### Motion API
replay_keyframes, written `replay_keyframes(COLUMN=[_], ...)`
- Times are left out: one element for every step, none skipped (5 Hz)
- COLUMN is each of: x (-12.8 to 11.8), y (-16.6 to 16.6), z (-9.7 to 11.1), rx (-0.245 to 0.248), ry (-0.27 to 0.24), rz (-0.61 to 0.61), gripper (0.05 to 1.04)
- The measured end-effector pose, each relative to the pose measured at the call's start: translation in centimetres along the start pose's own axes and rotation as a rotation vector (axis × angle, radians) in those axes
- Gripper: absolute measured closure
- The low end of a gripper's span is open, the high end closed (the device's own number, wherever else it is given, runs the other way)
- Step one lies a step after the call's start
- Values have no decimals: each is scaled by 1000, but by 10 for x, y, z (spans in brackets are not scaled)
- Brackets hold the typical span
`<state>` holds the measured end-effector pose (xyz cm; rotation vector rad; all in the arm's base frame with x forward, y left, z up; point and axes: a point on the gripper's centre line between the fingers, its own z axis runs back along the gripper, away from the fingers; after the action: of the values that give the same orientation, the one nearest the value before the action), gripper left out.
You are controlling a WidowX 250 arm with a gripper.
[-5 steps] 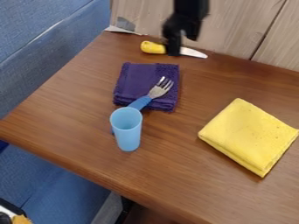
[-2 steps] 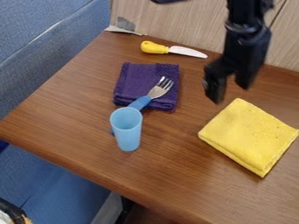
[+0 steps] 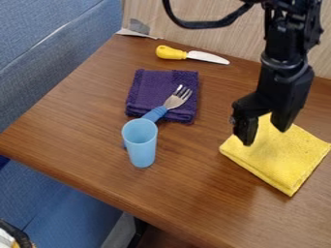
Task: Move the yellow cloth to the center top of the table
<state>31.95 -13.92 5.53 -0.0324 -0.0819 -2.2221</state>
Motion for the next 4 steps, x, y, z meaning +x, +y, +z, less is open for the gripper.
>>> replay_keyframes(x=[10, 16, 15, 8], y=[-1, -6, -6, 5], z=[-3, -13, -25, -28], rx=[1, -40, -69, -59], ry=[-27, -13, -20, -13], rz=[-31, -47, -52, -54], gripper=[83, 83, 83, 83])
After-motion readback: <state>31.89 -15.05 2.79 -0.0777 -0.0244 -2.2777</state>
